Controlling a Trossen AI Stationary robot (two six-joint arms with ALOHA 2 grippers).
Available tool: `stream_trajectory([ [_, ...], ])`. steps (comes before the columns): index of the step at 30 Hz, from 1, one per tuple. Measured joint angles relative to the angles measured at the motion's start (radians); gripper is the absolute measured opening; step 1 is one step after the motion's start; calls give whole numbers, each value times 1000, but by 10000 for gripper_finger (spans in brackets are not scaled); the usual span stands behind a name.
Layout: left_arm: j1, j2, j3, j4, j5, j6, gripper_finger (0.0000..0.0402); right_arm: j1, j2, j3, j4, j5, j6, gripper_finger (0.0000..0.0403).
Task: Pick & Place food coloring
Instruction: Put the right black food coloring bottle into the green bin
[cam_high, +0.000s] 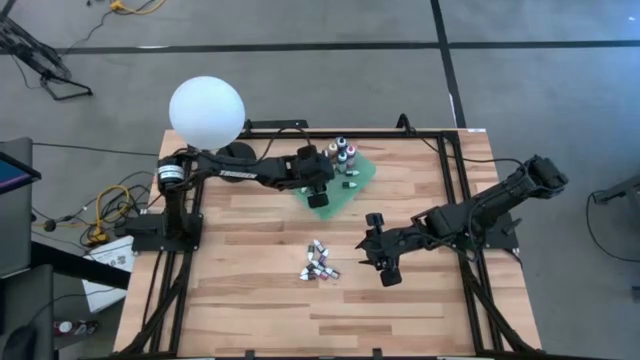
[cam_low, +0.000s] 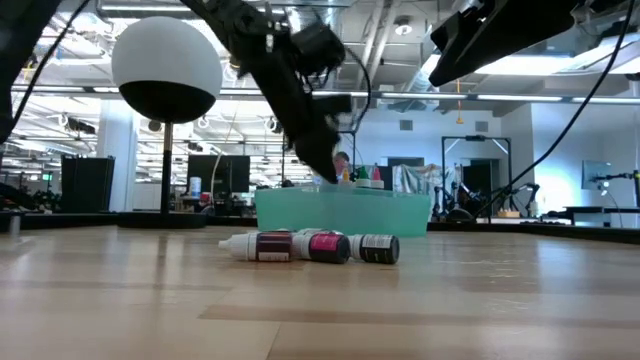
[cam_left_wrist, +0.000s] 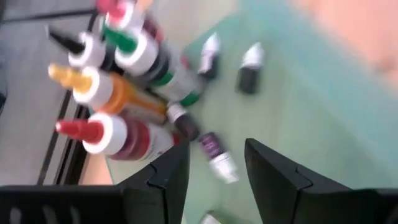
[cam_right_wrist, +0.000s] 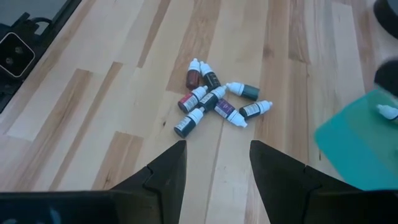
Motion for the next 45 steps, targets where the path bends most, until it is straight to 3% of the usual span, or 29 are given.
stream_trajectory([
  [8, -138, -211, -4, -177, 85, -6, 145, 0, 0, 0, 55, -1, -1, 168],
  [11, -212, -299, -60, -174, 84, -38, 145, 0, 40, 3, 114, -7, -4, 168],
  [16, -337, -441, -229, -46, 70, -112, 145, -13, 157, 2, 211, -10, -43, 168],
  [23, -504, -597, -485, 174, -75, -216, 145, -59, 252, 7, 314, -59, 18, 168],
  [33, -635, -657, -634, 298, -294, -265, 145, -36, 388, 8, 450, -87, 197, 168],
  [45, -647, -658, -632, 303, -320, -258, 145, -26, 506, 37, 452, -35, 243, 168],
])
